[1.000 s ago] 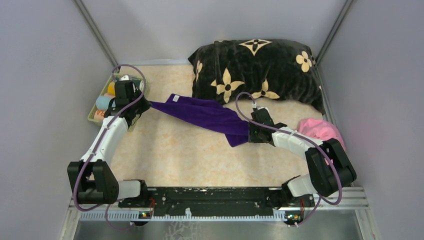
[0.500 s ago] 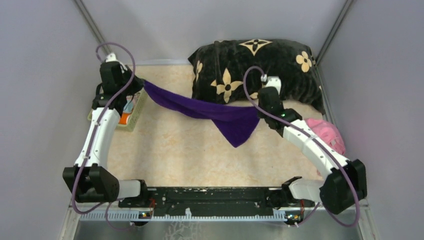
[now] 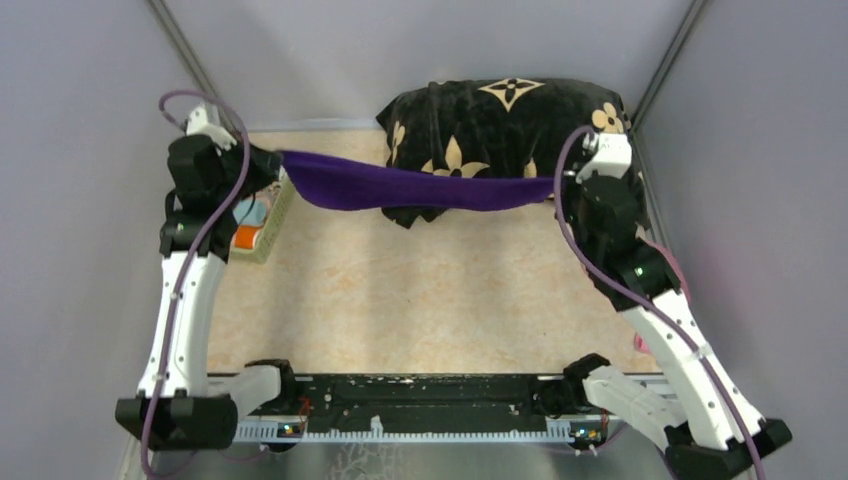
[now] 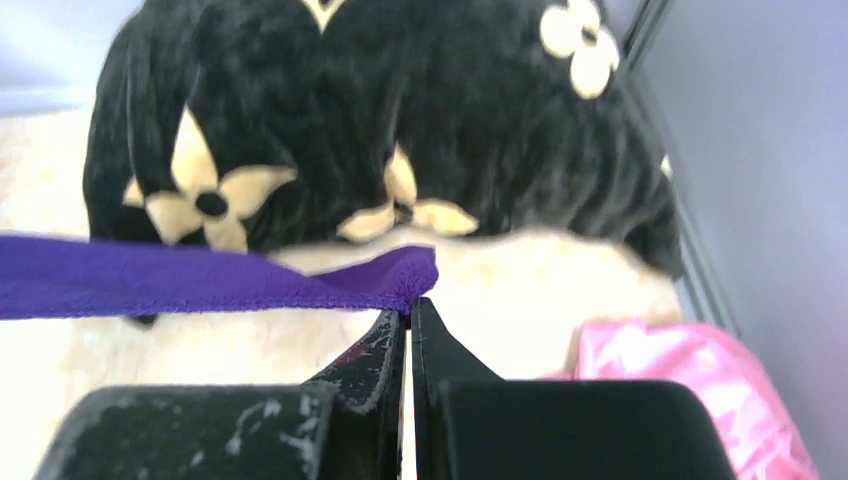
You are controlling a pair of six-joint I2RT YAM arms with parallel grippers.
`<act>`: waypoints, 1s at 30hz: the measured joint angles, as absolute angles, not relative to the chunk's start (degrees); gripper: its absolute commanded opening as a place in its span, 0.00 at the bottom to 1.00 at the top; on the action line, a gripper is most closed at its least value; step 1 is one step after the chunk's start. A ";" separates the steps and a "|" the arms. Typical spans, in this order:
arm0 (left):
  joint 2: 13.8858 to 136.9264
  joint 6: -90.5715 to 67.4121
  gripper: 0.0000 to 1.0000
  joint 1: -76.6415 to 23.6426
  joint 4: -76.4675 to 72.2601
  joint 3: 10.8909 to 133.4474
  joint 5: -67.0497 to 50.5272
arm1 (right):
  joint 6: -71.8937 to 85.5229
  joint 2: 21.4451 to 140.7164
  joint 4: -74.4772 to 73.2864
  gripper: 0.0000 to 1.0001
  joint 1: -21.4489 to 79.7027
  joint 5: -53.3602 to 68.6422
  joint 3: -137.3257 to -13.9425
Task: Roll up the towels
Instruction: Fold the towel at the center of the board.
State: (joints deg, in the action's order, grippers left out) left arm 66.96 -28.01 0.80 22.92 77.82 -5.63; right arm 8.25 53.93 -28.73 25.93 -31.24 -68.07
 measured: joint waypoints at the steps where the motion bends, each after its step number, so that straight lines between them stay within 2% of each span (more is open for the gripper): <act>1: 64.29 -28.45 0.04 0.80 23.00 74.35 -6.20 | 9.15 51.20 -29.50 0.00 25.93 -30.06 -65.82; 3: 58.87 -29.52 0.04 0.82 23.22 66.46 -7.86 | 11.16 46.74 -31.79 0.00 25.91 -28.21 -61.63; 7: 49.17 -33.32 0.10 0.91 25.41 49.01 -11.33 | 17.87 39.57 -39.07 0.03 25.80 -22.70 -53.60; 12: 36.97 -39.03 0.26 0.91 33.41 34.70 -13.76 | 27.07 32.80 -46.09 0.14 25.80 -14.46 -46.48; 15: 29.95 -41.93 0.42 0.91 37.98 32.93 -14.55 | 32.67 26.83 -50.11 0.38 25.80 -9.65 -44.60; 17: 26.89 -43.18 0.51 0.86 40.23 32.97 -14.85 | 35.55 23.18 -51.35 0.44 25.78 -7.55 -44.64; 24: 24.16 -43.22 0.58 0.84 47.57 35.38 -11.88 | 38.98 18.94 -56.27 0.51 25.74 -4.64 -45.52; 30: 32.40 -39.35 0.60 0.84 42.44 37.43 -14.61 | 37.93 26.22 -53.43 0.52 25.74 -5.63 -45.84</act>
